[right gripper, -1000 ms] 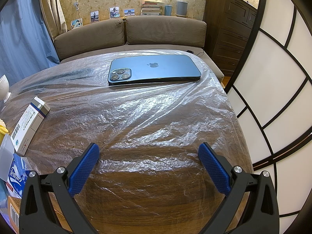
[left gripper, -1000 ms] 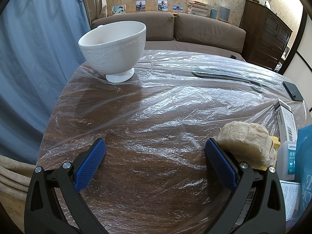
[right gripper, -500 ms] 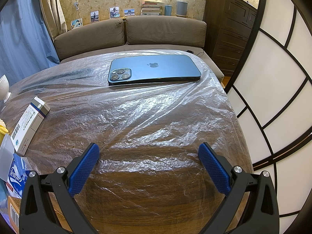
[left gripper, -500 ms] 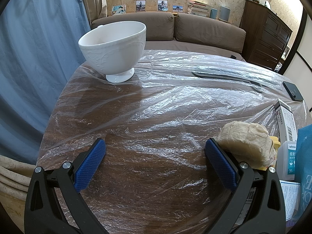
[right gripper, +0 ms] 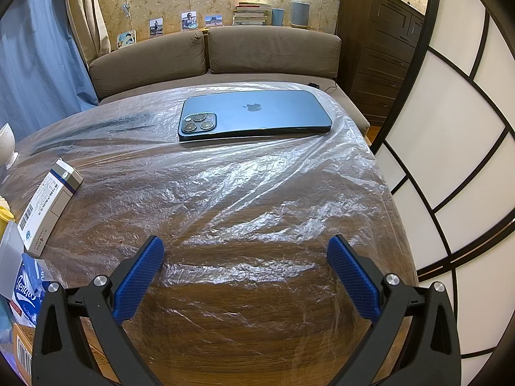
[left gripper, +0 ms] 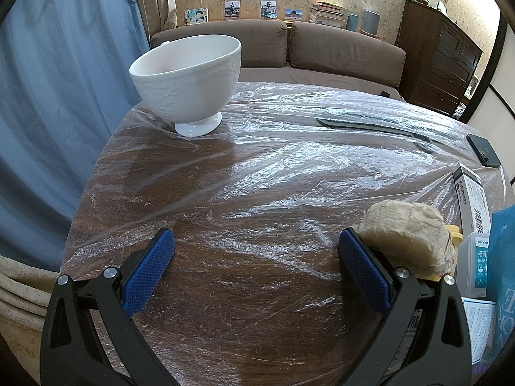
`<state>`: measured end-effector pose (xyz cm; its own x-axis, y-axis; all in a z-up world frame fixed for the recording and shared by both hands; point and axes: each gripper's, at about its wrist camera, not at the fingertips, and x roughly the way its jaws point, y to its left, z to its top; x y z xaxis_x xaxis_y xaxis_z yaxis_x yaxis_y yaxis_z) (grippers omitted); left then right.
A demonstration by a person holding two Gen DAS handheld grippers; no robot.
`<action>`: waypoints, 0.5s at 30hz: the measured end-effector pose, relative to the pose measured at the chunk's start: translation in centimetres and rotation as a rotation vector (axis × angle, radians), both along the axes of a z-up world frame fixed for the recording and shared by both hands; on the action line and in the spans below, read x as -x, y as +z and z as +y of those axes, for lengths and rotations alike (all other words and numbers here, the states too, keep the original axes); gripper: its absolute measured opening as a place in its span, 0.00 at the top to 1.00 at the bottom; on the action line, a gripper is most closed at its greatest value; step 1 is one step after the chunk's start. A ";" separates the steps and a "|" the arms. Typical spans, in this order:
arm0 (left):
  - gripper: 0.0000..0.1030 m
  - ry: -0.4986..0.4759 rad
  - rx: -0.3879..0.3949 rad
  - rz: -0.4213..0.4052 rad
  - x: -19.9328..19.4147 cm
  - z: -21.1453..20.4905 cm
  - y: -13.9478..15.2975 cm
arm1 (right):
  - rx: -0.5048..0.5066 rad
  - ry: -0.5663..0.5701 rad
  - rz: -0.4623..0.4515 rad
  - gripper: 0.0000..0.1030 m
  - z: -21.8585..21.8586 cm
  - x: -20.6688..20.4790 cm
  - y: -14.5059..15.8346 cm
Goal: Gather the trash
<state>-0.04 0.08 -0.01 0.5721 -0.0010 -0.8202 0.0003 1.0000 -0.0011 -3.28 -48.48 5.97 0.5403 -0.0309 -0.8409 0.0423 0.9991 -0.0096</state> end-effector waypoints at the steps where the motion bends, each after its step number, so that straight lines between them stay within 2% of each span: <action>1: 0.01 0.000 0.000 0.000 0.0 0.0 0.0 | 0.000 0.000 0.000 0.04 0.0 0.0 0.0; 6: 0.01 -0.002 -0.001 0.000 0.0 0.1 0.0 | -0.001 0.006 0.000 0.04 -0.2 -0.1 0.1; 9: 0.01 -0.014 0.001 0.008 0.2 0.5 -0.1 | -0.005 -0.039 -0.001 0.04 -0.7 0.0 0.6; 11: 0.01 0.011 0.007 0.010 0.4 1.0 0.2 | -0.015 -0.060 -0.026 0.04 -1.3 0.6 1.1; 15: 0.01 0.041 0.076 -0.030 1.8 2.7 1.6 | -0.027 -0.079 -0.133 0.04 -1.9 3.0 4.4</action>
<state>-1.83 2.74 1.57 0.5974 -0.0388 -0.8010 -0.0396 0.9962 -0.0777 -6.25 -50.43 10.40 0.6439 -0.0559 -0.7631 0.1198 0.9924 0.0284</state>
